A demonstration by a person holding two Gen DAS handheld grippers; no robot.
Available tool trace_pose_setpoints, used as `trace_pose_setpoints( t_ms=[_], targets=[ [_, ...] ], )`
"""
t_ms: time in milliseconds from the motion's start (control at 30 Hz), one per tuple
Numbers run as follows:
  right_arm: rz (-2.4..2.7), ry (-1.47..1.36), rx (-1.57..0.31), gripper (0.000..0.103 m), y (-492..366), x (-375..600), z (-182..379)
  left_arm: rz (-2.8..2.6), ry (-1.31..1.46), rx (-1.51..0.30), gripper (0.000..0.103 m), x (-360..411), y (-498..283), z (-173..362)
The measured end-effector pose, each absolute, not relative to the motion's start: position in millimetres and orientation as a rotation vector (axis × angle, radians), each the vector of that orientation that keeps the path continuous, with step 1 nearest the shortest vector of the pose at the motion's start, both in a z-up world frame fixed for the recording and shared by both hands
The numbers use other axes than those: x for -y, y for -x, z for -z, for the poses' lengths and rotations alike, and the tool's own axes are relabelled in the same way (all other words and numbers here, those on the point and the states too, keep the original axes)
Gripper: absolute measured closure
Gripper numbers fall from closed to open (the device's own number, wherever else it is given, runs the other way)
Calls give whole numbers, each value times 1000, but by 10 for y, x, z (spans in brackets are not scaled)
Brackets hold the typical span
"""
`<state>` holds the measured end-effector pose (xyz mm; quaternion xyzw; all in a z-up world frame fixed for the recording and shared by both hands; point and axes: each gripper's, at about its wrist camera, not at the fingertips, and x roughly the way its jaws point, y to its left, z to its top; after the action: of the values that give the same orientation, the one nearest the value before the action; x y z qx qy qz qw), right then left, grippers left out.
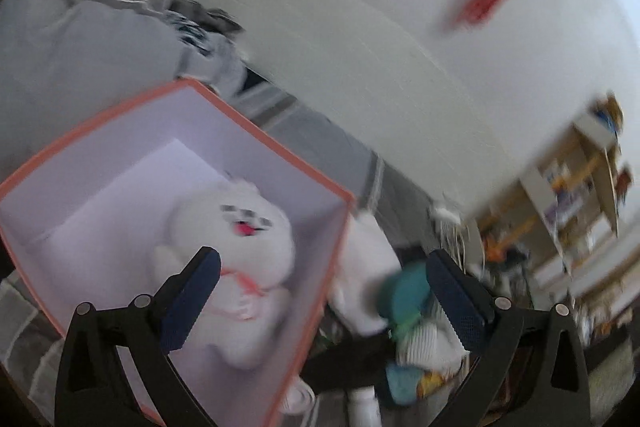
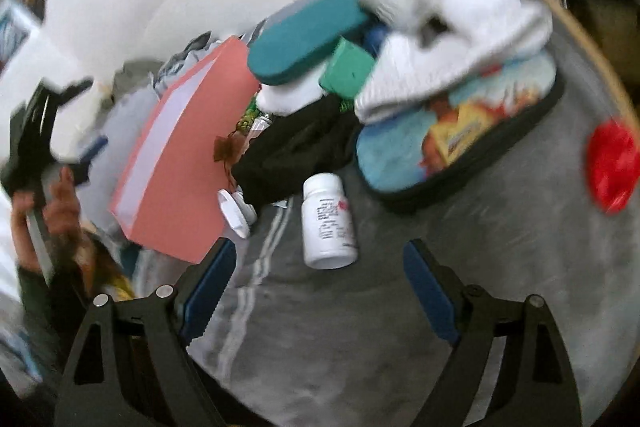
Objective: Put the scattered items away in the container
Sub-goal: 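Carry the bear toward the pink box with the left tool while the right grasps the pill bottle, then release the bear into the pink box with the left tool while the right drops the bottle in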
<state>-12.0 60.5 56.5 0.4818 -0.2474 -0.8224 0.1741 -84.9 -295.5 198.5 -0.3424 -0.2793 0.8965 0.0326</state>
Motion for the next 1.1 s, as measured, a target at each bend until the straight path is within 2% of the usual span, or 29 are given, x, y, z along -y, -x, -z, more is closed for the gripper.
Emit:
trace_pose_setpoints(
  t_ms=[67,133,233,400,467,500,567,700,867,933,1067,1100],
  targets=[
    [2295,-1379,834,17,178,-686,-448,-2760,1080,740,0,2731,823,-2004],
    [2297,-1391,869,18,231,-722,-391,-2765,1080,667,0,2620,751,-2030],
    [2282,-1429,848,29,332,-655,-305,-2778,1072,579,0,2446,709,-2068],
    [2266,-1495,648,32,531,-217,-169,-2761,1089,541,0,2344,722,-2061],
    [2272,-1548,545,42,616,-17,-68,-2758,1093,540,0,2348,730,-2055],
    [2271,-1580,495,61,649,69,-10,-2761,1096,532,0,2355,728,-2056],
    [2301,-1603,447,62,679,165,25,-2777,1099,515,0,2392,716,-2069],
    [2323,-1511,537,62,663,185,-219,-2853,1098,491,0,2603,664,-2149],
    [2361,-1182,678,62,535,367,-1035,-3048,1115,557,0,3147,473,-2261],
    [2347,-1016,647,62,520,659,-1464,-3137,1124,617,0,3438,381,-2290],
    [2323,-842,466,62,576,1468,-2026,-3093,1166,927,0,4055,219,-2296],
    [2323,-835,419,53,608,1677,-2050,-3086,1167,930,0,4094,194,-2305]
  ],
)
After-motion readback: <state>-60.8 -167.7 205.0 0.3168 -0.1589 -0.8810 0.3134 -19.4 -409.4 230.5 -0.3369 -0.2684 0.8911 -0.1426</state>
